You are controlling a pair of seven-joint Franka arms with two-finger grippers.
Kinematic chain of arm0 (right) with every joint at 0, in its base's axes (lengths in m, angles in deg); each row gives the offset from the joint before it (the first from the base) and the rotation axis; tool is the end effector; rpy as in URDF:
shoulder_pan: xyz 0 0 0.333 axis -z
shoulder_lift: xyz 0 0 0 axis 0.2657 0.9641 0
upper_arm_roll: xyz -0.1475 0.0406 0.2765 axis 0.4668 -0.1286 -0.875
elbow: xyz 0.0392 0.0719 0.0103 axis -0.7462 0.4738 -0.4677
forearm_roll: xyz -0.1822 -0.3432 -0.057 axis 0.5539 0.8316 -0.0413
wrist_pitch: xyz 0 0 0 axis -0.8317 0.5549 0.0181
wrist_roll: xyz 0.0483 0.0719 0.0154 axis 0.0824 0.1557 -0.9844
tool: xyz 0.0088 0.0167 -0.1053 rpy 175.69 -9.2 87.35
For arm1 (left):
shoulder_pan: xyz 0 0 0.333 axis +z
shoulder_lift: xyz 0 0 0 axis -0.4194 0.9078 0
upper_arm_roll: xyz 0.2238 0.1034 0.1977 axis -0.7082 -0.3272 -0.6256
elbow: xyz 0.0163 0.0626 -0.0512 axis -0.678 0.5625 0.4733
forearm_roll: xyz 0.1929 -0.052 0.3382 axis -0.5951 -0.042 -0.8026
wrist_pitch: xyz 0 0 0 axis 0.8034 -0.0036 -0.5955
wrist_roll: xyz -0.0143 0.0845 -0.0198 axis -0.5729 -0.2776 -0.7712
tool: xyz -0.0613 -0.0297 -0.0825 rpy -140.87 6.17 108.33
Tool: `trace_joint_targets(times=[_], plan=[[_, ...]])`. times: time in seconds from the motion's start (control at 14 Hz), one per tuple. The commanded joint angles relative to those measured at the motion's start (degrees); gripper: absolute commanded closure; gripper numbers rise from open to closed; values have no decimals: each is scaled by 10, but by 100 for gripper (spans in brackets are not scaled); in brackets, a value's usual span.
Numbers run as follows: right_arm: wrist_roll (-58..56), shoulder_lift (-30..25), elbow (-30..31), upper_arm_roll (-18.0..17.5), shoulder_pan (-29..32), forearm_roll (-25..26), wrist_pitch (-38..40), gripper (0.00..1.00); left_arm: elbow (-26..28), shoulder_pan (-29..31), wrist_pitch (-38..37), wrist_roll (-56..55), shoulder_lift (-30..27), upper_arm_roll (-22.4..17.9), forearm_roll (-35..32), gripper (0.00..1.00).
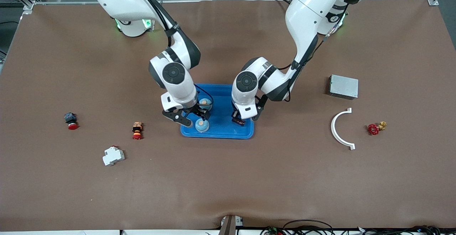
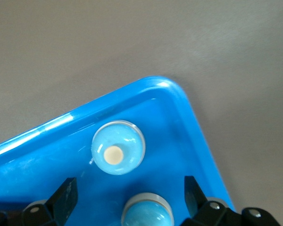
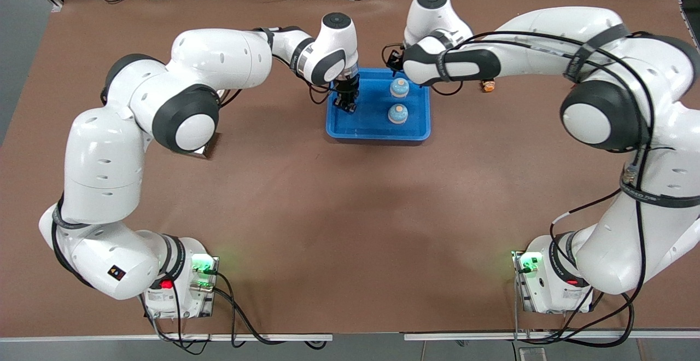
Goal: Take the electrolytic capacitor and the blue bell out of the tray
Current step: 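Lift the capacitor with the left gripper while the right gripper grasps a bell, then set the capacitor by the white arc while the right gripper carries the bell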
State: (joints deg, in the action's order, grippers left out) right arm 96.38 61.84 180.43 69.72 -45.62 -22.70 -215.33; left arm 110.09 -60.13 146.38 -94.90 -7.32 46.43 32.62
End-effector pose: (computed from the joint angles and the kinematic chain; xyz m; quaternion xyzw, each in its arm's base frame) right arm 0.5480 0.3833 0.2456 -0.9727 0.2292 -0.0316 0.0177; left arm 0.5116 -0.4789 0.1947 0.8518 0.5218 -0.0452 0.0080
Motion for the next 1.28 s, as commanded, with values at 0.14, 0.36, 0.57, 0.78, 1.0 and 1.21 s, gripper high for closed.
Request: trace_joint_targets(times=[0.14, 0.36, 0.57, 0.78, 1.0, 1.21], plan=[[25, 53, -47, 9, -14, 21, 6, 0, 3, 23, -123, 55, -99, -2, -37, 100], [27, 59, -47, 11, -17, 34, 0, 0, 12, 72, -153, 102, -146, 0, -37, 100], [38, 72, -48, 11, -17, 35, -29, 0, 61, 135, -161, 192, -179, 3, -37, 100], [38, 79, -53, 11, -17, 36, -37, 0, 102, 191, -157, 254, -188, 3, -45, 100], [38, 88, -62, 11, -17, 39, -36, 0, 143, 227, -145, 292, -182, 2, -83, 100], [35, 90, -69, 11, -16, 44, -37, 24, 188, 258, -96, 300, -173, 2, -98, 100]])
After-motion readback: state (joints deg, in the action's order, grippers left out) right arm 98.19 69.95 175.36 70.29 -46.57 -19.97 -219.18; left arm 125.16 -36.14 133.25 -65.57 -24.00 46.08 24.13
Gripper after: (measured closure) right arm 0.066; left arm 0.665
